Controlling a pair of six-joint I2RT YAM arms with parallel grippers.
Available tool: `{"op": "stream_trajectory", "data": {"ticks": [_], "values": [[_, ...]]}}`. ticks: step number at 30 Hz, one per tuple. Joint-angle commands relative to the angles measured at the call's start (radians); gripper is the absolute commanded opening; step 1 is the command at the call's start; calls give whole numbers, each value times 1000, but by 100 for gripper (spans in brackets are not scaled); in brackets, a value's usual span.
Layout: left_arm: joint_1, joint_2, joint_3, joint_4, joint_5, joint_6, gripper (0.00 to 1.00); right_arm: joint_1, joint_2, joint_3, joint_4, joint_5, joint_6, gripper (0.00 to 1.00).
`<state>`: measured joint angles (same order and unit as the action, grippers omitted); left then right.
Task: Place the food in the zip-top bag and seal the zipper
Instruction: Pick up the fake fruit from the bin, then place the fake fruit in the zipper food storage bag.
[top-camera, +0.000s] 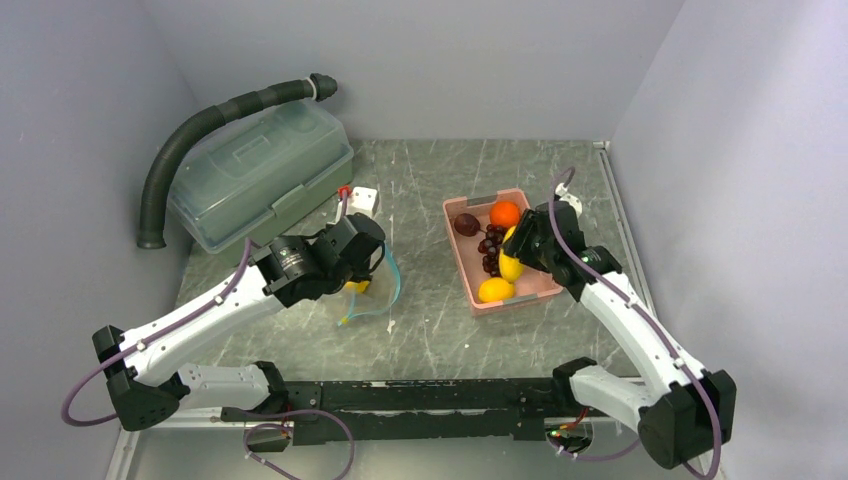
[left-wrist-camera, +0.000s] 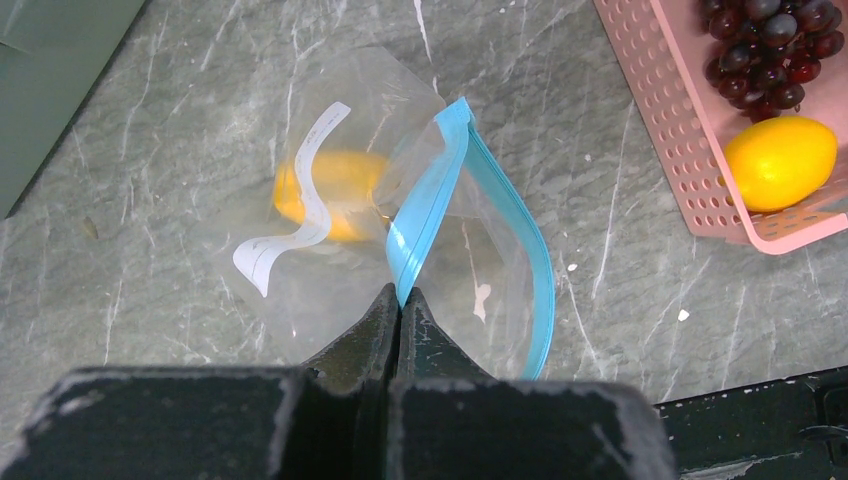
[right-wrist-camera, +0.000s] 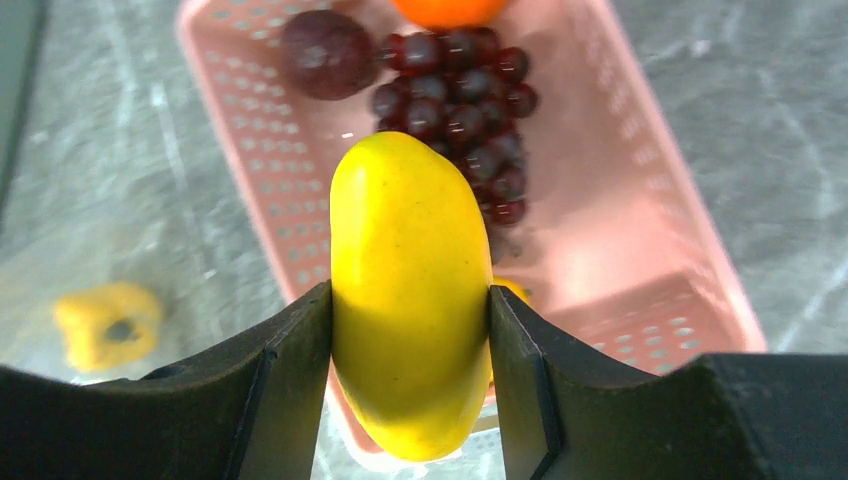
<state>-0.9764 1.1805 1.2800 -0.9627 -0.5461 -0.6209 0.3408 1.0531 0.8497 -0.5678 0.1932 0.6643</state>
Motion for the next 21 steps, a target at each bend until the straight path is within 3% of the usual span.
{"op": "stream_trajectory", "data": {"ticks": [1,12,21], "values": [[5,-14,4,18,6,6,0,2,-72,36,97,-218,-18,35],[7,-1,19,18,13,6,0,40,-146,-4,286,-581,-2,33],[7,-11,16,26,28,5,0,111,-171,-98,516,-787,64,32]]}}
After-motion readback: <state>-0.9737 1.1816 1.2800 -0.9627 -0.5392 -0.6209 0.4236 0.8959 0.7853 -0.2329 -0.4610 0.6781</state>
